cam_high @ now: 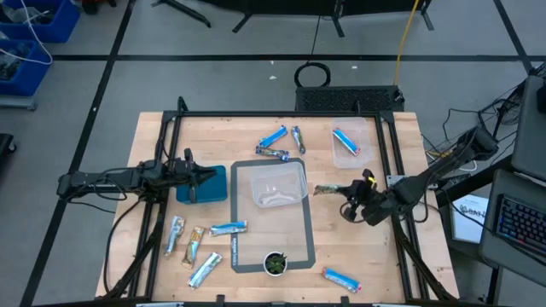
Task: Pick and place Granola Bars by type
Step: Put the red granola bar into the right transparent bin
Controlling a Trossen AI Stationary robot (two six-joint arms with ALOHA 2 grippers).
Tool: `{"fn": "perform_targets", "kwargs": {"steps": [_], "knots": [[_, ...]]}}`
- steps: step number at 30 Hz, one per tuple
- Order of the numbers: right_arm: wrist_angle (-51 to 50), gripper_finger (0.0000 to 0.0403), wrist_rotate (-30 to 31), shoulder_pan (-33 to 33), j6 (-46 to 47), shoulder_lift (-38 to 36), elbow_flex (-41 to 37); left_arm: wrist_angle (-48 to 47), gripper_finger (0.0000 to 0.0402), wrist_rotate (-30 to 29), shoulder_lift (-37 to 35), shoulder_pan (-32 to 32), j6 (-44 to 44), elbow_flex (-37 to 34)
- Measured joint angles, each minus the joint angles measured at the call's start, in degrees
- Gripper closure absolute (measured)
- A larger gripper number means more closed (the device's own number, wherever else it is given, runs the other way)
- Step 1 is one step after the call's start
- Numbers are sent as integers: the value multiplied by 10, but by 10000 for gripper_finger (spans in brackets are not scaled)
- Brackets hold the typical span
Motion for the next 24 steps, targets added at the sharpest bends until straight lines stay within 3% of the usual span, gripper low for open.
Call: {"fn": "perform_targets", "kwargs": {"steps": [15, 24], "knots": [[51, 403, -2, -86, -166, -74, 0, 0, 360, 0, 0, 0, 0, 0], [52, 403, -19, -113, -213, -92, 0, 0, 360, 0, 0, 0, 0, 0]]}}
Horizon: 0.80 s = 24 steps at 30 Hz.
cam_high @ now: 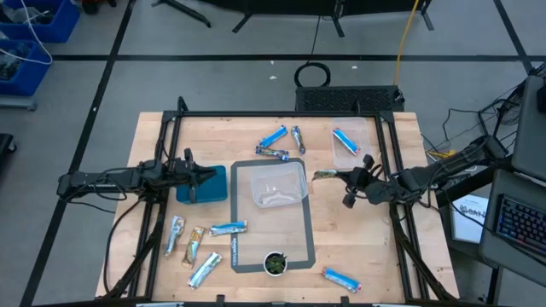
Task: Pick and place Granola Bars by type
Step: Put the red granola bar into the right transparent bin
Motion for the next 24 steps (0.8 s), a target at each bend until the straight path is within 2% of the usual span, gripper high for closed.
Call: {"fn": "perform_targets", "kwargs": {"steps": [19, 22, 24], "knots": [[3, 403, -14, -20, -59, -76, -20, 0, 360, 0, 0, 0, 0, 0], [33, 403, -18, -34, -63, -90, -43, 0, 360, 0, 0, 0, 0, 0], [67, 403, -42, -44, -79, -101, -59, 0, 360, 0, 0, 0, 0, 0]]}}
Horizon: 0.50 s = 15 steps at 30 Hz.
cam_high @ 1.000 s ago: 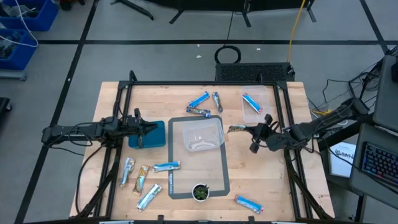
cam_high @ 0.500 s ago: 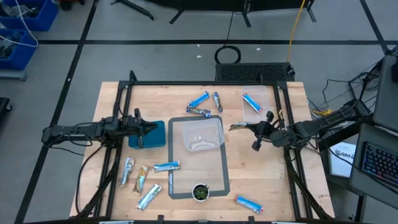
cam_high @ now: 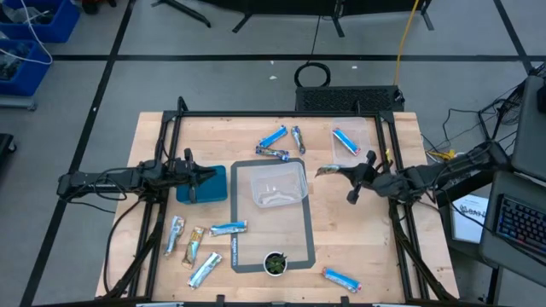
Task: Pick and place Granola Bars by type
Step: Put the red granola bar into the right transparent bin
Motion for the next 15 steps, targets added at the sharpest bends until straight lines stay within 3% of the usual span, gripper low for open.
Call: {"fn": "perform_targets", "kwargs": {"steps": [6, 15], "knots": [[113, 403, -75, -40, -69, -32, -43, 0, 360, 0, 0, 0, 0, 0], [133, 403, -162, -102, -108, -72, -52, 0, 360, 0, 0, 0, 0, 0]]}}
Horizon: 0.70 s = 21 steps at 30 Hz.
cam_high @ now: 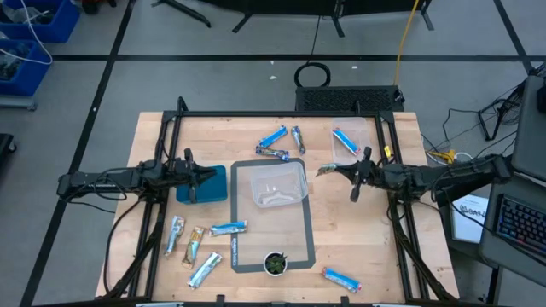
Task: Pick and place Granola Bars by type
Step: Put the red granola bar into the right transparent bin
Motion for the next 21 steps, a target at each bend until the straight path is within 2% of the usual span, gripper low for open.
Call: {"fn": "perform_targets", "kwargs": {"steps": [7, 17, 21], "knots": [[0, 403, -23, -56, -25, -27, 0, 0, 360, 0, 0, 0, 0, 0], [2, 403, -92, -144, -35, -58, 0, 0, 360, 0, 0, 0, 0, 0], [2, 403, -95, -179, -35, -66, 0, 0, 360, 0, 0, 0, 0, 0]]}}
